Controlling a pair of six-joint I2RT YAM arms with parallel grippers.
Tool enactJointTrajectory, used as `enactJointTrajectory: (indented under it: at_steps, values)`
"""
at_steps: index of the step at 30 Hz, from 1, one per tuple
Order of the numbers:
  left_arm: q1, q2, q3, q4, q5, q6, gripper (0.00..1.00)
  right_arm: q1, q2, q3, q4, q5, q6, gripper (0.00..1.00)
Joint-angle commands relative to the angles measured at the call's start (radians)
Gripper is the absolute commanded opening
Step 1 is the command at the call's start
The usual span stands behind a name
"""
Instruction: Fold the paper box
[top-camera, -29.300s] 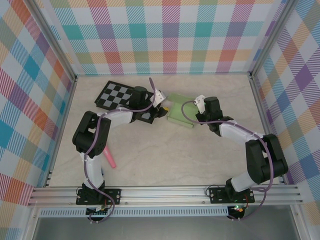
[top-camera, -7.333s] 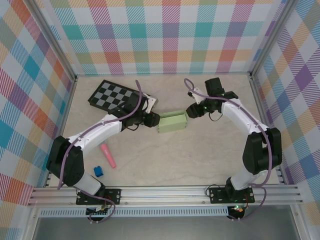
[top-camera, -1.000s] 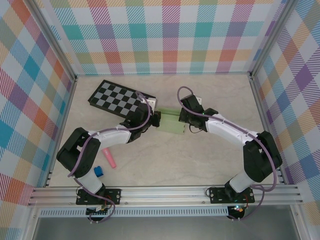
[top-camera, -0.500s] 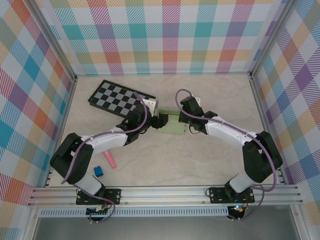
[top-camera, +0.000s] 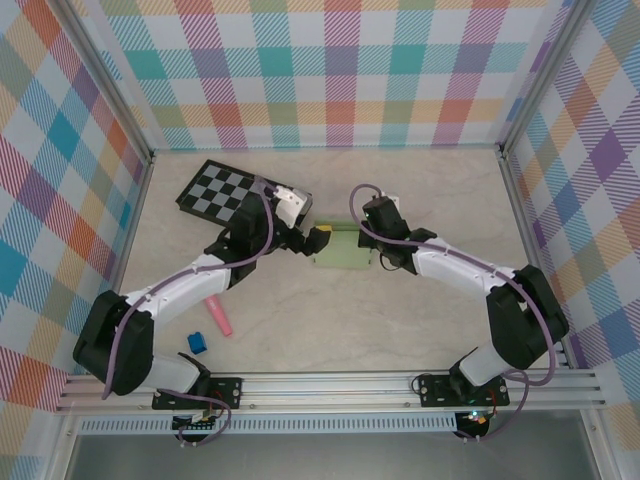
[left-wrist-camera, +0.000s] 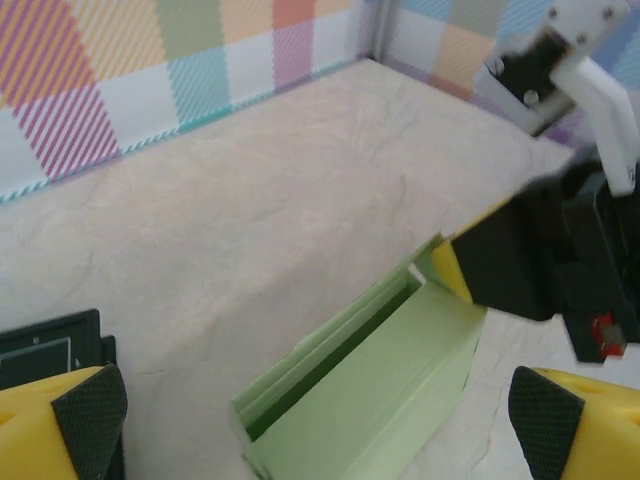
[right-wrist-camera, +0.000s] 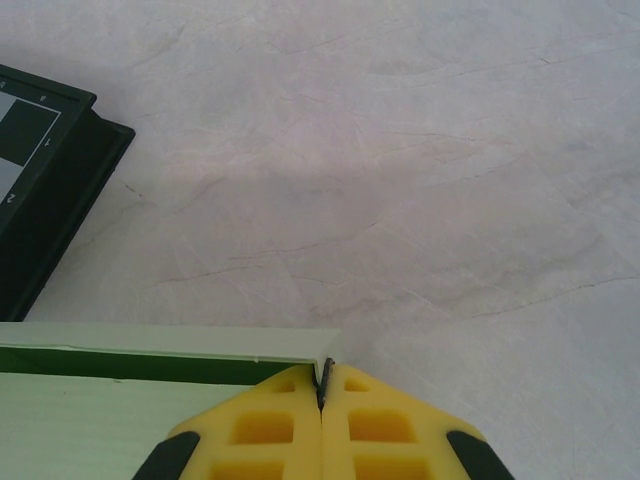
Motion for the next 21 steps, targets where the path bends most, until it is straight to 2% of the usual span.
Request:
enactJointTrajectory:
  at_steps: [1, 3, 5, 7, 18, 21]
  values:
    - [0.065, 0.065, 0.077, -0.171, 0.238, 0.38, 1.0, 0.007, -0.005, -0.046, -0.017, -0.049, -0.044, 0.0]
    - [0.081, 0.105, 0.137, -0.342, 0.377, 0.625, 1.0, 0.007, -0.009, -0.059, 0.003, -0.058, -0.06, 0.0]
    - [0.089, 0.144, 0.2, -0.465, 0.462, 0.752, 1.0, 0.007, -0.012, -0.063, 0.008, -0.06, -0.073, 0.0]
    - [0.088, 0.179, 0.224, -0.495, 0.482, 0.828, 1.0, 0.007, -0.02, -0.07, 0.009, -0.056, -0.078, 0.0]
    - [0.06, 0.278, 0.262, -0.366, 0.311, 0.88, 1.0, 0.007, -0.05, -0.097, 0.044, -0.081, -0.095, 0.0]
    - [0.046, 0.323, 0.283, -0.361, 0.317, 0.864, 1.0, 0.007, -0.049, -0.097, 0.052, -0.085, -0.096, 0.0]
